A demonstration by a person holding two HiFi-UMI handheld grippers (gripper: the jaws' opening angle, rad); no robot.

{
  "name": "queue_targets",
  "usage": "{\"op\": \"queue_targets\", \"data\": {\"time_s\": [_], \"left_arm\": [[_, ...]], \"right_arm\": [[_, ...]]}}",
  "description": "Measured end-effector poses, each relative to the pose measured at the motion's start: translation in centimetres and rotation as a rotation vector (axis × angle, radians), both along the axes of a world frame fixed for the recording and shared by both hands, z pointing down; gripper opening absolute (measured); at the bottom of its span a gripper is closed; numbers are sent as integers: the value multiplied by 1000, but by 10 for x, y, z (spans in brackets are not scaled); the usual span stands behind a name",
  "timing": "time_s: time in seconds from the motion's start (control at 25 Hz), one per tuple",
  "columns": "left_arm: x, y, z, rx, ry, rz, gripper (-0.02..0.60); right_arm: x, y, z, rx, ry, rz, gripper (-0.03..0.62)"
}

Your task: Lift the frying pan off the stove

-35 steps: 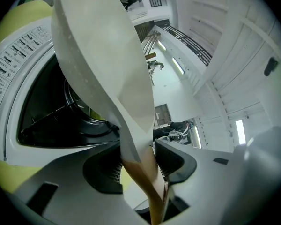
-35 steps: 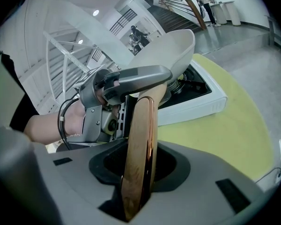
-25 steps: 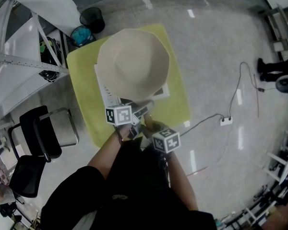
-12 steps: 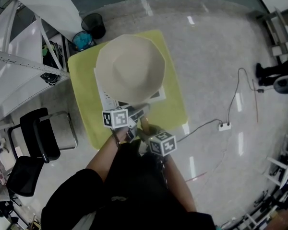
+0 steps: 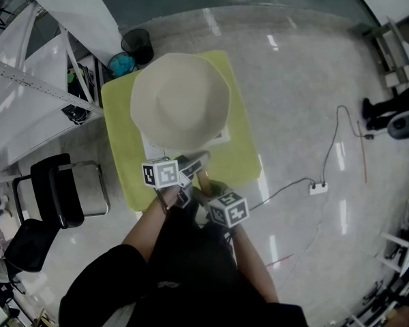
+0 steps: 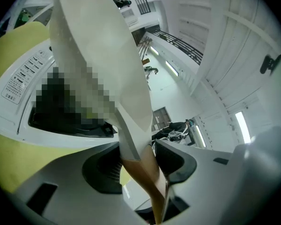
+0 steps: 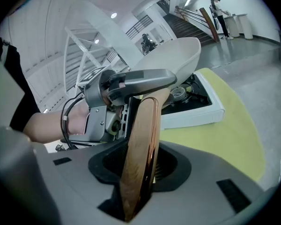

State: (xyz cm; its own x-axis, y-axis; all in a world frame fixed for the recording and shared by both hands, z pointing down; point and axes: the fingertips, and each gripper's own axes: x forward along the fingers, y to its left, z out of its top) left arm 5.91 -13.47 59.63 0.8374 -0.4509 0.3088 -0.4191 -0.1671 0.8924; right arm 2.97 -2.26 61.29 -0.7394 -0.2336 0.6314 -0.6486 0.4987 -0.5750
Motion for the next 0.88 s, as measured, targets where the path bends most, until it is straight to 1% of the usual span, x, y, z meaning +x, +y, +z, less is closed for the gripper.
{"op": "queue_targets", "data": {"time_s": [0.2, 0.32, 0.56, 0.68, 0.88], "left_arm": [[9, 15, -25, 44, -12, -7, 236], [16, 26, -39, 61, -3, -13, 236], [33, 60, -57, 71, 17, -11, 236], [39, 75, -63, 77, 13, -6, 238], [49, 91, -76, 95, 11, -4, 238]], "right_arm": [[8, 15, -23, 41, -21, -14, 140], [15, 27, -32, 56, -28, -7, 141], [32, 58, -52, 87, -28, -6, 143], [39, 74, -55, 93, -23, -7, 143], [45, 91, -69, 97, -44, -4, 149]]}}
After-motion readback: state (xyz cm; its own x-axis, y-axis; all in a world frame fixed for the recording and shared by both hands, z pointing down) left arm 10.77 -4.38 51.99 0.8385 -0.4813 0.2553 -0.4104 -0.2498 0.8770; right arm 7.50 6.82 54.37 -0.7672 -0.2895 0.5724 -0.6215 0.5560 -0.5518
